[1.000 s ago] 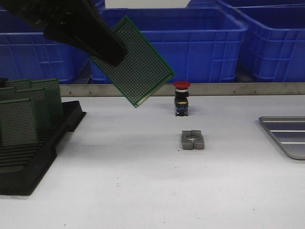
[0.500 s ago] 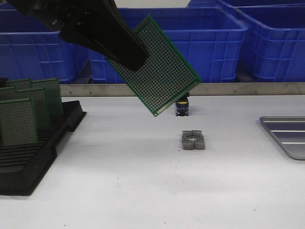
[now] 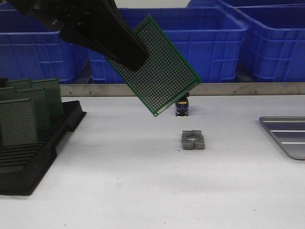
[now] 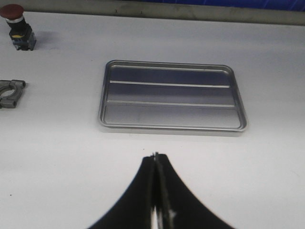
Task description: Place circuit board on tray
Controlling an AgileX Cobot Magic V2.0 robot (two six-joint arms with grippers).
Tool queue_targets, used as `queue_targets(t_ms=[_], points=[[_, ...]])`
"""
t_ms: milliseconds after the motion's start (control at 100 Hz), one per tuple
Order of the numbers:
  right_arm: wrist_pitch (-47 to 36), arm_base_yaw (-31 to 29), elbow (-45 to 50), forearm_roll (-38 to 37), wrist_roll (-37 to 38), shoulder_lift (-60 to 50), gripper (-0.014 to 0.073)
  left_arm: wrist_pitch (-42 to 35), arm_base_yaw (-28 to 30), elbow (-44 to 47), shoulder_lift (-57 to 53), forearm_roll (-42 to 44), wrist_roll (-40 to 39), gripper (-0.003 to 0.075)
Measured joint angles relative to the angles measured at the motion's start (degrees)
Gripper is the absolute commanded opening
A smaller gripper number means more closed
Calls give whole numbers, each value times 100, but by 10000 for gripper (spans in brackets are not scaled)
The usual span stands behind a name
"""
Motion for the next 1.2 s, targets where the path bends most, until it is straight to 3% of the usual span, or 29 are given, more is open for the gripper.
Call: queue_targets(t_ms=[140, 290, 360, 540, 940, 1200], points=[[-28, 54, -245, 513, -12, 698, 106, 0, 0, 0, 0, 0, 0, -20], [-404, 317, -281, 1326, -378, 1249, 463, 0, 0, 0, 0, 0, 0, -20], [-631, 509, -293, 1795, -702, 1462, 552, 0, 0, 0, 0, 0, 0, -20], [-962, 1106, -465, 2962, -1977, 2083, 517, 0, 0, 0, 0, 0, 0, -20], [-778, 2579, -1207, 5318, -6594, 3702, 517, 0, 0, 0, 0, 0, 0, -20], [-507, 2922, -1715, 6171, -7851, 4713, 517, 0, 0, 0, 0, 0, 0, -20]])
